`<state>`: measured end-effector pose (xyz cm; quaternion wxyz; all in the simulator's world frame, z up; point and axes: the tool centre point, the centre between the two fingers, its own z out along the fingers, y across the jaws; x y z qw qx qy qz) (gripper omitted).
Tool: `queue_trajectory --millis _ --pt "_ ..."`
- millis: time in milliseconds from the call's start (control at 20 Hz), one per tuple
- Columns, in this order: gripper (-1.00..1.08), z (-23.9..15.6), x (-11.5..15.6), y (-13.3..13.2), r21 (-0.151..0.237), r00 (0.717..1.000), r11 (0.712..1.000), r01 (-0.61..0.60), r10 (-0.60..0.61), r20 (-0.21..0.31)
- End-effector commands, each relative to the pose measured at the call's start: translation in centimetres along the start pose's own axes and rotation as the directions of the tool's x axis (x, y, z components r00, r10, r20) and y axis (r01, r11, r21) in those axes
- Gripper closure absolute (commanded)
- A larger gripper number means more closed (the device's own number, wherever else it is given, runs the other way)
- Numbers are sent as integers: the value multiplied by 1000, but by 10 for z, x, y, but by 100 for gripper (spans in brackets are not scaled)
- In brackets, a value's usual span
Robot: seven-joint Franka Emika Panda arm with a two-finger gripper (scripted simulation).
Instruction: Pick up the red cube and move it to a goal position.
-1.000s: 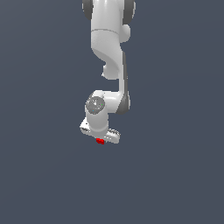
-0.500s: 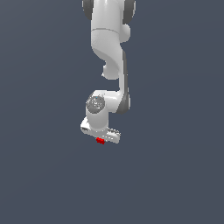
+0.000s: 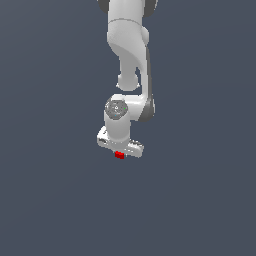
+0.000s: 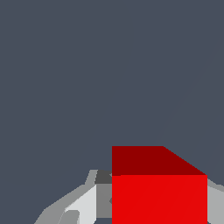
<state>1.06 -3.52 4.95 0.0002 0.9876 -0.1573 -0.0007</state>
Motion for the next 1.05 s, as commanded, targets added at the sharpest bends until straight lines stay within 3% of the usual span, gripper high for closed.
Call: queue_trajectory --millis 0,500,1000 --pt "108 -14 -10 -9 1 1000 1000 1 -1 -1" --pt "108 -73 -54 -45 1 1000 1000 1 -1 -1" --pt "108 -96 -70 -60 1 1000 1000 1 -1 -1"
